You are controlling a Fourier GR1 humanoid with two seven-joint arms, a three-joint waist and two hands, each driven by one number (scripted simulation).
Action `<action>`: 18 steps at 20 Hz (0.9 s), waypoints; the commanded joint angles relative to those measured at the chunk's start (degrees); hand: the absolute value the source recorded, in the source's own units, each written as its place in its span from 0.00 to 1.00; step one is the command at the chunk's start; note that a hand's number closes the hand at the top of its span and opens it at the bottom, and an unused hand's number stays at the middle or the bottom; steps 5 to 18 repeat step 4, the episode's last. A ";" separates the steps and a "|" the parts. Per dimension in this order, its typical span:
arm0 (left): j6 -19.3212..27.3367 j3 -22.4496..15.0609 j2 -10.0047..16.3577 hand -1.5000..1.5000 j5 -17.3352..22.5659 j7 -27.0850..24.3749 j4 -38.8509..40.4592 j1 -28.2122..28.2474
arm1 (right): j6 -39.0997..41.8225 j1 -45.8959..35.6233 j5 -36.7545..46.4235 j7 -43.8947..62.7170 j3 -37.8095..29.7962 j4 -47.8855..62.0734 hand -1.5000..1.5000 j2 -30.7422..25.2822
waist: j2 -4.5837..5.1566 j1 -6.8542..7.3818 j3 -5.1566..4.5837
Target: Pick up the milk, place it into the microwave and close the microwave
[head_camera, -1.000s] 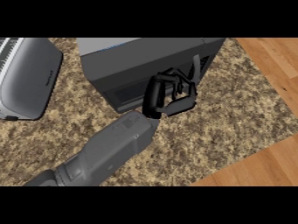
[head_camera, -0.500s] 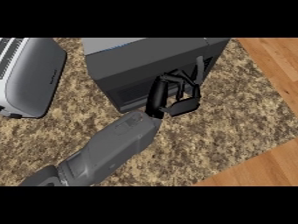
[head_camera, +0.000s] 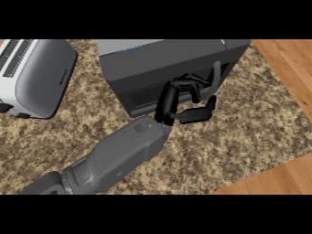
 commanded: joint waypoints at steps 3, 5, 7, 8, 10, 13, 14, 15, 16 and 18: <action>2.54 3.54 0.14 0.00 3.72 0.20 8.90 3.54 | -0.36 2.38 -1.79 0.55 -1.79 -1.34 0.00 -1.00 | 0.12 1.39 -0.07; 2.10 3.34 0.14 0.00 3.63 -0.02 9.48 3.42 | -0.31 2.56 -1.47 1.00 -1.84 -2.08 0.00 -1.57 | 0.21 1.62 -0.13; 2.10 3.34 0.14 0.00 3.63 -0.02 9.48 3.42 | -0.31 2.56 -1.47 1.00 -1.84 -2.08 0.00 -1.57 | 0.21 1.62 -0.13; 2.10 3.34 0.14 0.00 3.63 -0.02 9.48 3.42 | -0.31 2.56 -1.47 1.00 -1.84 -2.08 0.00 -1.57 | 0.21 1.62 -0.13; 2.10 3.34 0.14 0.00 3.63 -0.02 9.48 3.42 | -0.31 2.56 -1.47 1.00 -1.84 -2.08 0.00 -1.57 | 0.21 1.62 -0.13; 2.10 3.34 0.14 0.00 3.63 -0.02 9.48 3.42 | -0.31 2.56 -1.47 1.00 -1.84 -2.08 0.00 -1.57 | 0.21 1.62 -0.13; 2.10 3.34 0.14 0.00 3.63 -0.02 9.48 3.42 | -0.31 2.56 -1.47 1.00 -1.84 -2.08 0.00 -1.57 | 0.21 1.62 -0.13; 2.10 3.34 0.14 0.00 3.63 -0.02 9.48 3.42 | -0.31 2.56 -1.47 1.00 -1.84 -2.08 0.00 -1.57 | 0.21 1.62 -0.13; 2.10 3.34 0.14 0.00 3.63 -0.02 9.48 3.42 | -0.31 2.56 -1.47 1.00 -1.84 -2.08 0.00 -1.57 | 0.21 1.62 -0.13; 2.10 3.34 0.14 0.00 3.63 -0.02 9.48 3.42 | -0.31 2.56 -1.47 1.00 -1.84 -2.08 0.00 -1.57 | 0.21 1.62 -0.13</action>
